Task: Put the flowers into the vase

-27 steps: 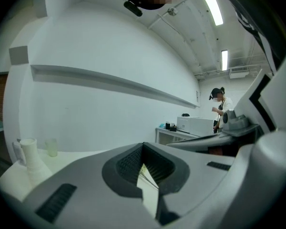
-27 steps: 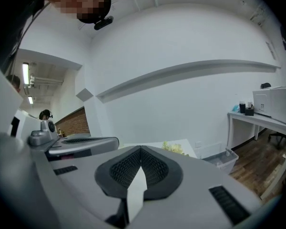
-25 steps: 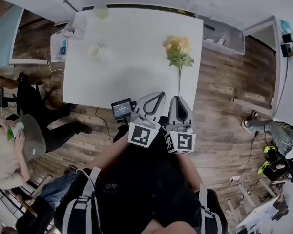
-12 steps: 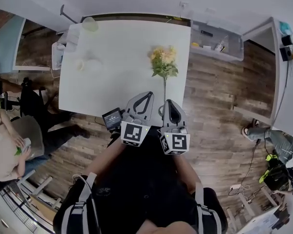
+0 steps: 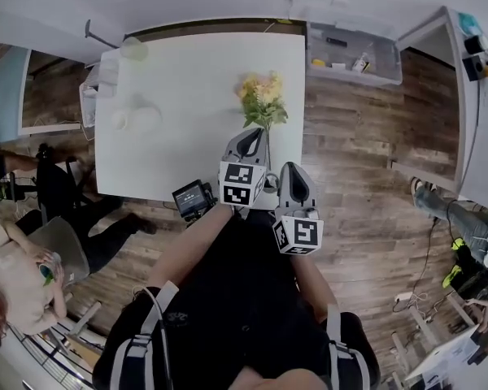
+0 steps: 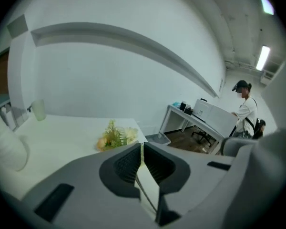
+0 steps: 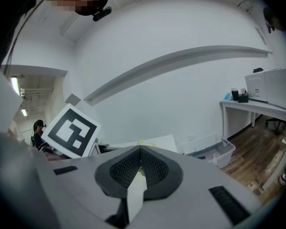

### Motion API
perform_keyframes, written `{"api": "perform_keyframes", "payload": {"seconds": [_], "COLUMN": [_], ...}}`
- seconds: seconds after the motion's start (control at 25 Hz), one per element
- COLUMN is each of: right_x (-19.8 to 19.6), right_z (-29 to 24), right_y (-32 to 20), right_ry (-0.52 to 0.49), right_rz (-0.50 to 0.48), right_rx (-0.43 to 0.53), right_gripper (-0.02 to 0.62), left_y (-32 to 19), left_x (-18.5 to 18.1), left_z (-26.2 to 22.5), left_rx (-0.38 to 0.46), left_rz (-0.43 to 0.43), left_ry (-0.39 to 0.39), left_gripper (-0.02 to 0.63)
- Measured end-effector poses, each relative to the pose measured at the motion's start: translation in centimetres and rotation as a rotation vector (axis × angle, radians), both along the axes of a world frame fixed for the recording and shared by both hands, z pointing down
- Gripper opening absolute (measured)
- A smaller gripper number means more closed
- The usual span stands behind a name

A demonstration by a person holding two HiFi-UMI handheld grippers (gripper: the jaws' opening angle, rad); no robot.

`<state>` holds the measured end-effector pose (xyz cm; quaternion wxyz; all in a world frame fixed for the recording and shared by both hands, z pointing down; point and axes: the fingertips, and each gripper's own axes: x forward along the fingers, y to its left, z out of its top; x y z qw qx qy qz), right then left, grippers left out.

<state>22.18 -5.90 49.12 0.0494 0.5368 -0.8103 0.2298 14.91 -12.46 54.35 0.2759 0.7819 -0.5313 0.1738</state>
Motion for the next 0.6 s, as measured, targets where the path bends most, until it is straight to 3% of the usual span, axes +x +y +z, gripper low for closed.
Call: {"api": "perform_keyframes", "payload": {"seconds": [0.04, 0.12, 0.32, 0.44, 0.6], "right_x": [0.3, 0.9, 1.6, 2.0, 1.9], "right_z": [0.2, 0.6, 1.1, 1.3, 1.4], "right_y": [0.0, 0.1, -0.2, -0.6, -0.7], "right_ry": [-0.002, -0.007, -0.012, -0.025, -0.025], "right_rz": [0.008, 0.023, 0.035, 0.046, 0.047], "right_rx": [-0.008, -0.024, -0.043, -0.049, -0.051], "right_gripper": [0.015, 0.015, 0.015, 0.015, 0.015], "left_y": [-0.6, -1.6, -3.4, -4.4, -4.6], "left_x": [0.4, 1.2, 1.0, 1.3, 1.0], "left_z": [0.4, 1.0, 2.6, 3.8, 5.9], "left_rx": [-0.027, -0.068, -0.113, -0.143, -0.240], "left_rz": [-0.007, -0.008, -0.021, -0.005, -0.058], "left_ry": [0.034, 0.075, -0.023, -0.083, -0.051], "left_gripper": [0.040, 0.142, 0.216, 0.358, 0.396]}}
